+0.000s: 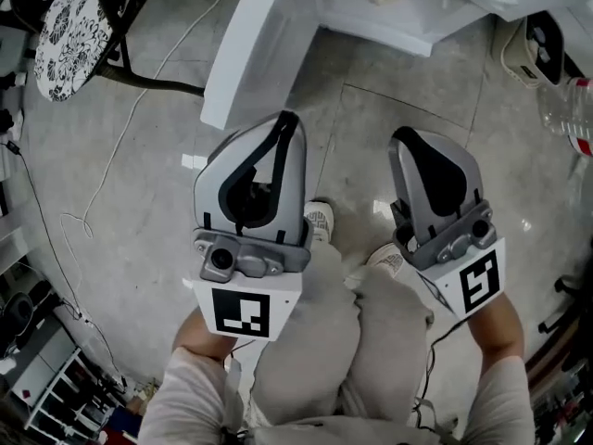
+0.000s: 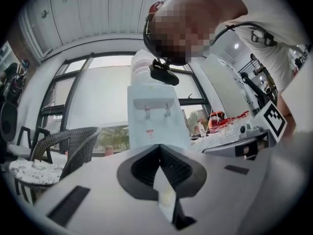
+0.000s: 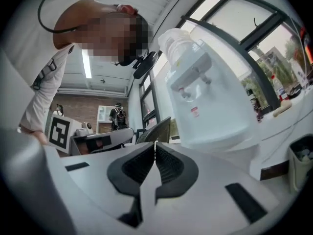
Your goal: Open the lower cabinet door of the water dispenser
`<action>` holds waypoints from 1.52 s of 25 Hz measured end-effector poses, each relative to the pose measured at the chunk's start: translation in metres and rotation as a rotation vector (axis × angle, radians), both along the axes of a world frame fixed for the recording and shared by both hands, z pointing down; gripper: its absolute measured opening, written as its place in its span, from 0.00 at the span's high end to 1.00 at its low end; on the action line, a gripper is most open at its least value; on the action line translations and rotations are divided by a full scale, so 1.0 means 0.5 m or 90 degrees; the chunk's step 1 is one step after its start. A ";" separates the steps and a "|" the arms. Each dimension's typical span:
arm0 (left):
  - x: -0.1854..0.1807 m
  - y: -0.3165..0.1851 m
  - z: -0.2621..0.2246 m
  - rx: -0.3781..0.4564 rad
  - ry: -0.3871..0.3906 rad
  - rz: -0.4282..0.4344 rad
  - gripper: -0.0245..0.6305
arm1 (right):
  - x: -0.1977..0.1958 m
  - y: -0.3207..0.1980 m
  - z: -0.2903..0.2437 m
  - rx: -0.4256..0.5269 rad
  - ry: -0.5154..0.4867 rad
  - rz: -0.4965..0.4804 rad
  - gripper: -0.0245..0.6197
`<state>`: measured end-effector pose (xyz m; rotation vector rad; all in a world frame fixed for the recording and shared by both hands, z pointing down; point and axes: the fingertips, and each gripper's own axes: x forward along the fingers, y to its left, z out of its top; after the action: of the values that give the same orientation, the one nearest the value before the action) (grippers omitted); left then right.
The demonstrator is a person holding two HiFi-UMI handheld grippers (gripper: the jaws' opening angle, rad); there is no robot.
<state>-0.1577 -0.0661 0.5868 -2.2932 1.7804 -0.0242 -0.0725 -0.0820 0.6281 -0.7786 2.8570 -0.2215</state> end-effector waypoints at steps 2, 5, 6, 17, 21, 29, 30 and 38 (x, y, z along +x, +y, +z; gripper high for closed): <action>0.019 0.003 -0.076 0.004 -0.006 0.012 0.96 | 0.058 -0.003 -0.072 -0.019 0.000 0.039 0.93; 0.036 0.005 -0.197 0.002 -0.005 0.018 0.96 | 0.143 -0.006 -0.197 -0.020 0.012 0.107 0.93; 0.040 0.005 -0.241 0.002 -0.001 0.016 0.96 | 0.170 -0.007 -0.242 -0.018 0.019 0.127 0.93; 0.095 0.057 -0.915 0.008 0.036 0.008 0.96 | 0.355 0.061 -0.871 -0.042 0.074 0.229 0.93; 0.117 0.100 -1.137 0.030 0.030 0.006 0.96 | 0.410 0.091 -1.077 -0.031 0.068 0.246 0.93; 0.120 0.163 -1.350 0.081 0.049 -0.004 0.96 | 0.454 0.116 -1.283 0.019 0.050 0.256 0.93; 0.123 0.171 -1.356 0.078 0.051 0.000 0.96 | 0.451 0.119 -1.297 0.021 0.045 0.255 0.93; 0.106 0.206 -1.344 0.048 0.042 -0.006 0.96 | 0.469 0.158 -1.361 0.042 0.039 0.302 0.93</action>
<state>-0.1047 0.0369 -0.0852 -2.2571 1.7915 0.1159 0.1620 -0.0032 -0.0523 -1.4295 2.6159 -0.0382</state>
